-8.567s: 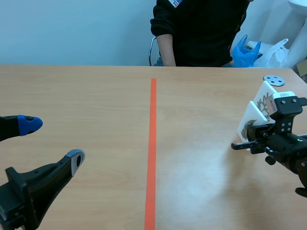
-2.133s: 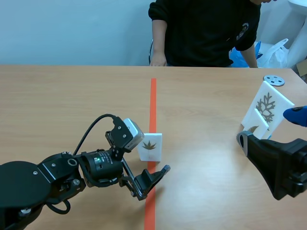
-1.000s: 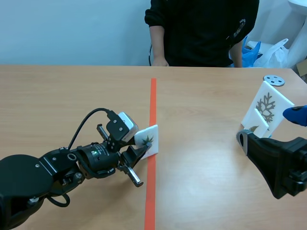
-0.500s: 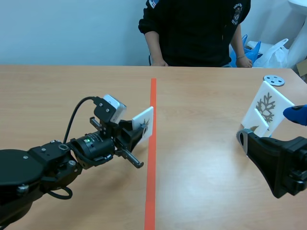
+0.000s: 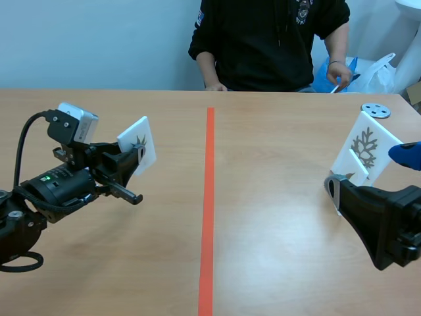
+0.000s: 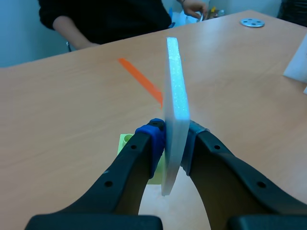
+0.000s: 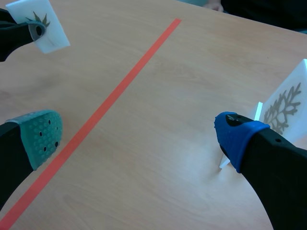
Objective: Sort the leaf by its shape. The table is split by an orange tape line. A compound leaf with several leaflets goes to the left side, a simple leaf with one blade goes to the right side. Return to the home posture when a red brick is placed on the table.
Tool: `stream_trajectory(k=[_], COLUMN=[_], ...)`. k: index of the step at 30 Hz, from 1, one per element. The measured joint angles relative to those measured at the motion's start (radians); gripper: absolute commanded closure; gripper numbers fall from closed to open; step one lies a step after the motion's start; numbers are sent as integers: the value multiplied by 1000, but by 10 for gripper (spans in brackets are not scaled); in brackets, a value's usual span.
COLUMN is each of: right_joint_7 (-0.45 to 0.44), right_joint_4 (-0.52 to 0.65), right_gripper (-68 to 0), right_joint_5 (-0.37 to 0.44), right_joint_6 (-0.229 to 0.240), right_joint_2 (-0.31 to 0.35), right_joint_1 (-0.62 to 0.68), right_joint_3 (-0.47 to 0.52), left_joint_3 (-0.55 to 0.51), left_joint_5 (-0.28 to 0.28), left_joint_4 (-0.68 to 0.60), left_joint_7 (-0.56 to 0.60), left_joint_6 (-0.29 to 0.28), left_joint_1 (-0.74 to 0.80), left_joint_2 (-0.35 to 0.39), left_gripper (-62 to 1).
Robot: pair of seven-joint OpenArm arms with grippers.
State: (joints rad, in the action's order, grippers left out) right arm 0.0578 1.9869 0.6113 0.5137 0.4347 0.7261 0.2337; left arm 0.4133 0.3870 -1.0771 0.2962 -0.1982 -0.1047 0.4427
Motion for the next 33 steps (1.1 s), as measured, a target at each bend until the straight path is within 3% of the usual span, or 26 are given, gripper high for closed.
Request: stream_trajectory(k=[8, 10, 16, 21, 33], right_joint_7=[0, 0, 0, 0, 0], right_joint_4=[0, 0, 0, 0, 0], right_gripper=[-679, -679, -679, -679, -679], right_joint_5=[0, 0, 0, 0, 0], right_joint_6=[0, 0, 0, 0, 0], right_joint_2=[0, 0, 0, 0, 0], right_joint_1=[0, 0, 0, 0, 0], right_joint_3=[0, 0, 0, 0, 0], left_joint_3=[-138, -174, -259, -271, -270], left_joint_5=[18, 60, 143, 179, 179], left_joint_4=[9, 29, 176, 350, 585], left_joint_7=[-53, -53, -37, -21, 112], left_joint_6=[167, 187, 190, 190, 187], left_joint_1=[12, 7, -17, -82, -220], left_joint_2=[-9, -11, -11, -11, -93], left_gripper=[-59, -59, -59, -59, -72])
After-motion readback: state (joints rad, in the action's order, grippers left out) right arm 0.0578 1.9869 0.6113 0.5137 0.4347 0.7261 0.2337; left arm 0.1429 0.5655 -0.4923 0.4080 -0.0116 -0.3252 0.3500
